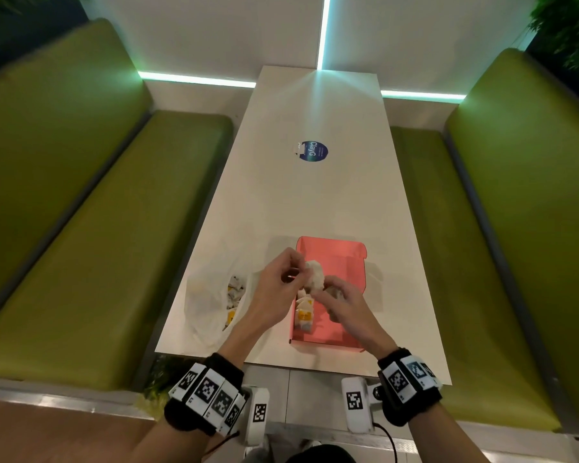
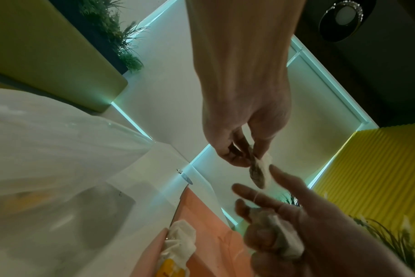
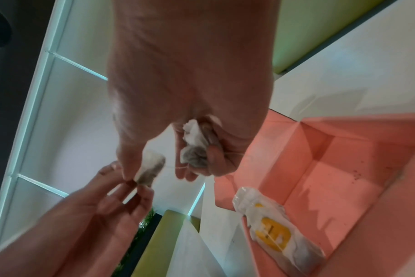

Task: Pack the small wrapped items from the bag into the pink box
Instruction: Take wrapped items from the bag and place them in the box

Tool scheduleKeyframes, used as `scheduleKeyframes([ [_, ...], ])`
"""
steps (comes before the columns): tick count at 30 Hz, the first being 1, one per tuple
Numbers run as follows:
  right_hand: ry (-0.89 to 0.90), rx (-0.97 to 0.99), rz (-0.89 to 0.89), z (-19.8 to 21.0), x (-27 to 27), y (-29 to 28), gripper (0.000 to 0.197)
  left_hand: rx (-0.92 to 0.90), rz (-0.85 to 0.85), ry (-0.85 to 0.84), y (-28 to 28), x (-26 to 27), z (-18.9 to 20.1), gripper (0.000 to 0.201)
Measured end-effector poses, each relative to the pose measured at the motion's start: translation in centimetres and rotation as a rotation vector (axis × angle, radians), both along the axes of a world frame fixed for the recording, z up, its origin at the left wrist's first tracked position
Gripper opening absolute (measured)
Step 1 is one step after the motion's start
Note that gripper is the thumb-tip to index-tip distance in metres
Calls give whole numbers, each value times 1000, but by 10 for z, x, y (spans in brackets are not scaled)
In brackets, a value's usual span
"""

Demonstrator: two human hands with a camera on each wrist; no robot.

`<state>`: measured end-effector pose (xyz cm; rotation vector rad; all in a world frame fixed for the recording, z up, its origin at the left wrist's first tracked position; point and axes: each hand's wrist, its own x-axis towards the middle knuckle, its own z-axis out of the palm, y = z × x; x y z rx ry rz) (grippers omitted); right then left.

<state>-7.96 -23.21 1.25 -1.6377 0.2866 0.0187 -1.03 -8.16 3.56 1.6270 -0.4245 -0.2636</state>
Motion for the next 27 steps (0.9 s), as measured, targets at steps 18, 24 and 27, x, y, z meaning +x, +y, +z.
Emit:
scheduleKeyframes([
  [18,-80,15,175,23,-27,22,37,59,219,-5,8,9,-4,22],
  [24,48,60,252,14,-27,28,46,-47,192,69,7,2,10,25],
  [27,159,78,285,3,-24,18,38,-84,170,76,11,0,15,27],
])
